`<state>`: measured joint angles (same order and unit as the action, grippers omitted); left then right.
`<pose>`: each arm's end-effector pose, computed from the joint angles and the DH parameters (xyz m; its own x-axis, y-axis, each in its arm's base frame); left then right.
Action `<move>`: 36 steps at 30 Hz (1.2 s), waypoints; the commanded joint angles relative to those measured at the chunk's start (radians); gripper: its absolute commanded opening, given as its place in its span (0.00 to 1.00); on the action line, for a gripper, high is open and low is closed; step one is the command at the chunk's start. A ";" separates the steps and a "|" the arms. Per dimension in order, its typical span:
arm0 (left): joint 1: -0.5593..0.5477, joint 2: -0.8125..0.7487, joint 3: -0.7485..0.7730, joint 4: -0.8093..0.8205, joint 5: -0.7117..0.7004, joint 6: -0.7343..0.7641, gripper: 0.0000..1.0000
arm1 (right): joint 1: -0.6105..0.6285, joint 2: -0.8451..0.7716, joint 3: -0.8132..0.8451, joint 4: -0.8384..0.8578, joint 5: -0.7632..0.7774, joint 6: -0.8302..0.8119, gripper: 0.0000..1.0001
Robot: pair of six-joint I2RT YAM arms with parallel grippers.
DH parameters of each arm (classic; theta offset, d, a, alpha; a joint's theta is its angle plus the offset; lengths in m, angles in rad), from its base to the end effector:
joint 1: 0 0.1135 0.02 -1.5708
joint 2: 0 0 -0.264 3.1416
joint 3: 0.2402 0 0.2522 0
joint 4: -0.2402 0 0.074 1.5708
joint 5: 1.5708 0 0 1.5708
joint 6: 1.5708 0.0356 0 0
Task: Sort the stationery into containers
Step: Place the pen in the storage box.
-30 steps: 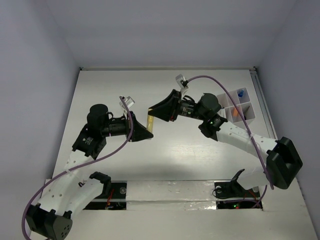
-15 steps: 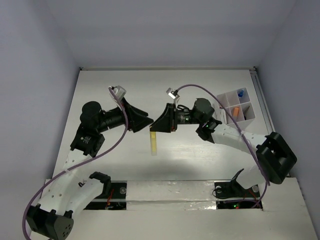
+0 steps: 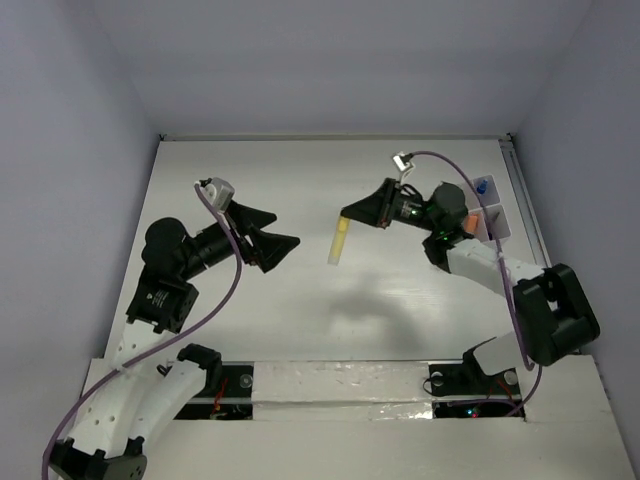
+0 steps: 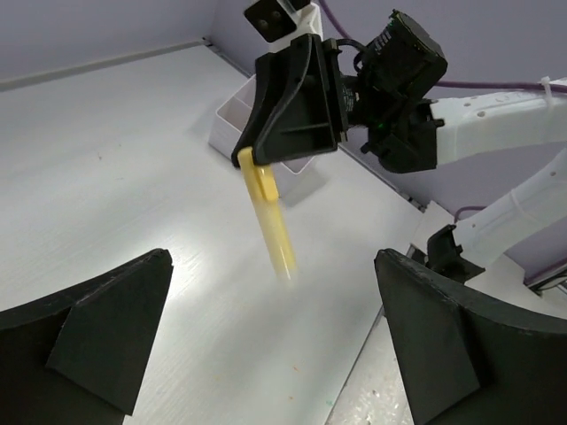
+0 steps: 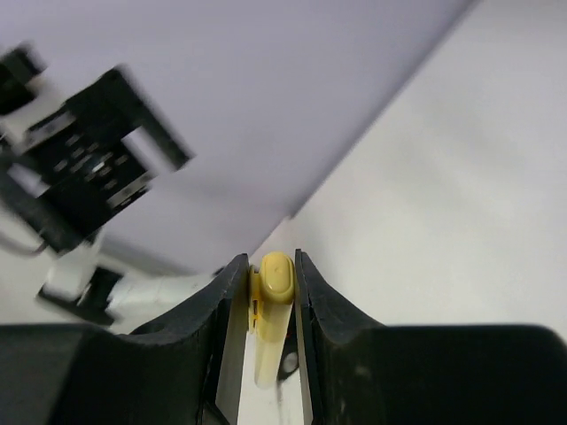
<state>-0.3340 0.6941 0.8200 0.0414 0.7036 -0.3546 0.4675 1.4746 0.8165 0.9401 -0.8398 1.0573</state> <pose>0.1363 -0.0717 0.3895 -0.1485 -0.2287 -0.9621 0.8542 0.4605 -0.2413 0.2729 0.1674 0.3011 -0.6961 0.3000 -0.6523 -0.6778 0.0252 0.7349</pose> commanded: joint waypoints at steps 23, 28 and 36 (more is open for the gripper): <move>-0.260 -0.163 -0.085 -0.136 -0.383 0.164 0.99 | -0.234 -0.278 0.104 -0.842 1.743 -1.045 0.00; -0.292 -0.188 -0.084 -0.144 -0.409 0.167 0.99 | -0.234 -0.223 0.144 -0.825 1.771 -1.137 0.00; -0.310 -0.211 -0.081 -0.149 -0.437 0.171 0.99 | -0.234 -0.174 0.104 -0.879 1.779 -1.093 0.00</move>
<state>-0.6357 0.4946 0.7185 -0.1329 0.2882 -0.1970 0.2413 1.2884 0.9161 0.0719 0.8959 -0.0555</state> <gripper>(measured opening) 0.990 0.297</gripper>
